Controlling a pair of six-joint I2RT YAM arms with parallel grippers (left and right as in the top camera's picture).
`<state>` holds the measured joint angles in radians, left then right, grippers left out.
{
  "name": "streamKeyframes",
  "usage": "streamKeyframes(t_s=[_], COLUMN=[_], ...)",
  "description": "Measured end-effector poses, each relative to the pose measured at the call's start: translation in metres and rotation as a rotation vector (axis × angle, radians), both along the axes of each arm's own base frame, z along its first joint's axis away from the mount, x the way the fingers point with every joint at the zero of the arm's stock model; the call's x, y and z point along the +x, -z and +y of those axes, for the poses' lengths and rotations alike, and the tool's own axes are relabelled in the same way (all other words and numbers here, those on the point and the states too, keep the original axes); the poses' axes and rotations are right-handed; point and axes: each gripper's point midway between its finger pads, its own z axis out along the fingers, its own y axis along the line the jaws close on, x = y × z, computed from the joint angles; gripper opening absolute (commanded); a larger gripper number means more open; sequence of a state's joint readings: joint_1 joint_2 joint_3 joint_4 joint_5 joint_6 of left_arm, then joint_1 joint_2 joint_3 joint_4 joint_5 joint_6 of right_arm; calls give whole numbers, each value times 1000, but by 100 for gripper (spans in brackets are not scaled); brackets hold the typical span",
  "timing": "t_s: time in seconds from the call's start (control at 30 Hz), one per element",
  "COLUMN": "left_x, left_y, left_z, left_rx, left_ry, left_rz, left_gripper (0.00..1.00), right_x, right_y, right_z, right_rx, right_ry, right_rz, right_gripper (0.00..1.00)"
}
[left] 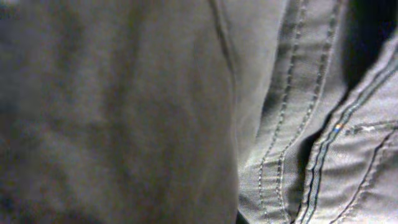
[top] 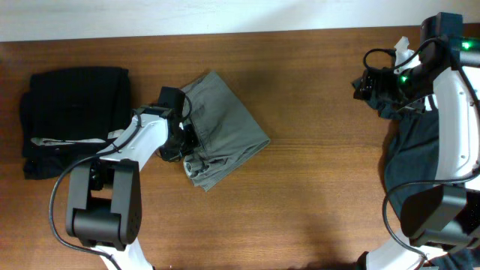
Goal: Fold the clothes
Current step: 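Carry the grey shorts left and place them onto the black stack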
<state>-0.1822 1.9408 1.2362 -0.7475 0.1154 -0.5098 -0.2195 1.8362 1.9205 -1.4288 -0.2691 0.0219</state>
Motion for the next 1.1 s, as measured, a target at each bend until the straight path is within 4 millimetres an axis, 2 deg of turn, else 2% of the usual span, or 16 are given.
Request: streamKeyframes(t_s=[0.17, 0.27, 0.5, 0.7, 0.83, 1.1], left_x=[2, 12, 60, 92, 99, 107], left_y=[-8, -22, -85, -136, -158, -177], left_z=[4, 10, 22, 36, 58, 128], left_rx=[50, 108, 237, 350, 440, 598], left_ry=[103, 158, 200, 201, 167, 170], left_rz=[-6, -22, -168, -289, -316, -306], left_gripper=[1, 0, 1, 1, 0, 3], right_x=[0, 0, 0, 0, 0, 0], right_y=[0, 0, 0, 0, 0, 0], right_z=[0, 0, 0, 0, 0, 0], right_rx=[0, 0, 0, 0, 0, 0], right_ry=[1, 0, 0, 0, 0, 0], right_rz=[0, 0, 0, 0, 0, 0], right_gripper=[99, 99, 99, 99, 99, 99])
